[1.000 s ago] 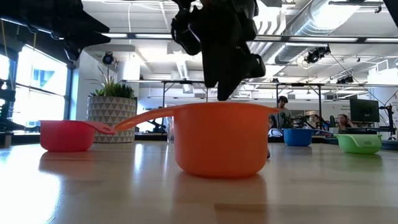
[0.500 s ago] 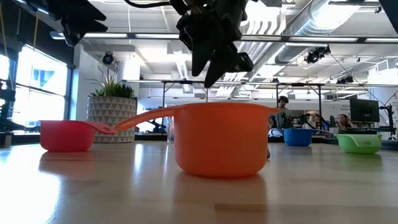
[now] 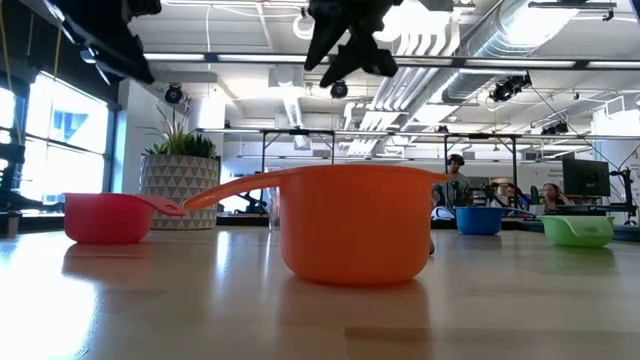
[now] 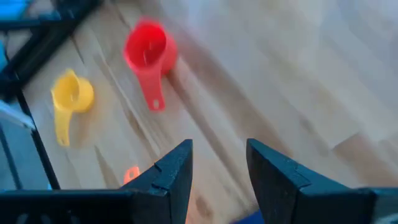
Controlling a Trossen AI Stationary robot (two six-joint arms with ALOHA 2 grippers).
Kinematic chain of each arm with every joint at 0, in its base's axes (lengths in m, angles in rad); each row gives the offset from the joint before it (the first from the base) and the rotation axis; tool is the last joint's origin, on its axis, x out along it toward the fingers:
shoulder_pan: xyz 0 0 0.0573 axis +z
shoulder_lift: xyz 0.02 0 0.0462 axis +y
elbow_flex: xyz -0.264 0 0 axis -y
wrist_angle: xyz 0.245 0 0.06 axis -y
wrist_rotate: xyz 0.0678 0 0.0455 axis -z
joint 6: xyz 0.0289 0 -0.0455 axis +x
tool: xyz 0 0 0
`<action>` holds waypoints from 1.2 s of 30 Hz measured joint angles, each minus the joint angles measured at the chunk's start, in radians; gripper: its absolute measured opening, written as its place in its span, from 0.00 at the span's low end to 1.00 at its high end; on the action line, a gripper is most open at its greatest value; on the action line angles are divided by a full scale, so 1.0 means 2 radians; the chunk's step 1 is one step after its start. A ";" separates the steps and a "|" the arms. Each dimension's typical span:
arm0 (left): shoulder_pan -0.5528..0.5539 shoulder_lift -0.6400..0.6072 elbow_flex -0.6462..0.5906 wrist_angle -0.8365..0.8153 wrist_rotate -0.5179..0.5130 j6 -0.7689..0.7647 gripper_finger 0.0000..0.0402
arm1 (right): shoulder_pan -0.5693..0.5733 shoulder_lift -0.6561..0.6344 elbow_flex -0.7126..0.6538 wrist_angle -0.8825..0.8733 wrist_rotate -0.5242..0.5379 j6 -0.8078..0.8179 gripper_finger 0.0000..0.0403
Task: Nest measuring cups in basket
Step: Stack the red measuring cup into the orange measuring cup
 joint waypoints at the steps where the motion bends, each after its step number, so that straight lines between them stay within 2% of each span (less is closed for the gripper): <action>1: -0.009 0.009 0.000 -0.008 -0.003 0.000 0.29 | -0.003 -0.007 0.000 0.001 0.003 -0.004 0.35; 9: -0.076 0.080 0.000 -0.027 -0.012 0.024 0.29 | -0.030 -0.054 0.000 0.002 0.014 -0.030 0.35; 17: -0.113 0.151 0.000 -0.025 -0.014 0.016 0.29 | -0.042 -0.071 0.000 0.001 0.015 -0.058 0.35; 24: -0.124 0.210 0.000 0.007 -0.017 0.001 0.29 | -0.042 -0.071 0.000 -0.003 0.014 -0.071 0.35; 36: -0.124 0.277 0.000 0.007 -0.037 -0.021 0.29 | -0.042 -0.071 0.000 -0.014 0.011 -0.084 0.35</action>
